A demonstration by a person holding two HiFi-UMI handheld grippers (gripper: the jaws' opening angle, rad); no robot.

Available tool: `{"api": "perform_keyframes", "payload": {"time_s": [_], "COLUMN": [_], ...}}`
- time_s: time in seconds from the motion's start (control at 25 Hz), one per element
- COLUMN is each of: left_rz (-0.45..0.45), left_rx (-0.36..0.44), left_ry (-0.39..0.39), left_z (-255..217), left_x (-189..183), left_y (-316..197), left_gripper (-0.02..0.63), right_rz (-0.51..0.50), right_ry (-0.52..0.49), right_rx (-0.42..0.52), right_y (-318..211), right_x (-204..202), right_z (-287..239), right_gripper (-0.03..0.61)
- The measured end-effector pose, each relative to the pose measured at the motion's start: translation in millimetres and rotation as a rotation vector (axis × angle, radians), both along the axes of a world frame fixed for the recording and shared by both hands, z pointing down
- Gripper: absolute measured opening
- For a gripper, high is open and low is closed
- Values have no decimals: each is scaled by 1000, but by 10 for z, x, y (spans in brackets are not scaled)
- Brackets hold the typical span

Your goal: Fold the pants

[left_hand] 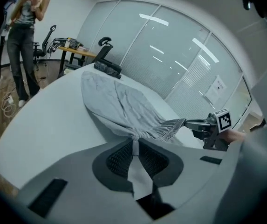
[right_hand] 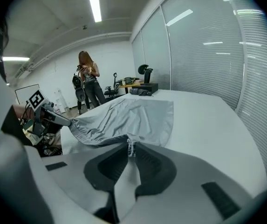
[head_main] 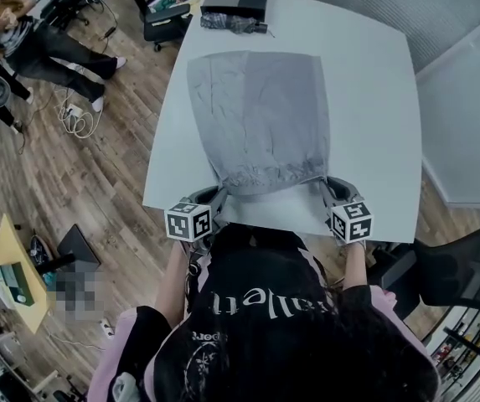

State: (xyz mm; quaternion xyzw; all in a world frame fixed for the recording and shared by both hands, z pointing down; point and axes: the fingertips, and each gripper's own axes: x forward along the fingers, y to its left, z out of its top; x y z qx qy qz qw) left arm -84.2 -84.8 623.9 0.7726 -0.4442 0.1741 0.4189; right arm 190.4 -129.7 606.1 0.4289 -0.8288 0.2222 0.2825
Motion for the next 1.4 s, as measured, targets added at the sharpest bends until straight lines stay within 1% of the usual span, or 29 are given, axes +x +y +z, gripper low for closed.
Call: {"api": "perform_keyframes", "payload": {"time_s": [0.2,0.44,0.64,0.76,0.88,1.04,1.24,1.4], "left_rz": [-5,57,35,12,13,39,91,101], "left_rx": [178,392,519,569,592,579,536,473], "left_ry": [30,79,141,135,103,37,-36,-56], "left_z": [-660,-1513,-2066,-2277,-2344,-2245,-2023,-1758], "left_x": [-45,-39,-137,-244,-324,-364,-363,-381], "left_y": [-206,-349,-403,-475,-593,-854,-1251,-1569], "left_gripper": [54,52,52,52,52,52,52,52], "right_rz": [-28,-102,-165,-191,-205,-203,-206,-219], "right_ry": [-39,-102,-175,-174,-174,-156,-135,-126], "right_rx": [74,175,276,309,316,291,242,174], "right_y": [-74,-116,-109,-131,-229,-486,-919,-1268], "right_x": [-25,-103,-141,-137,-142,-171,-236,-298], "right_z": [-507,-1192,-1798,-2015,-2071,-1925,-1668,-1394], "right_gripper": [57,55,54,54,54,54,52,52]}}
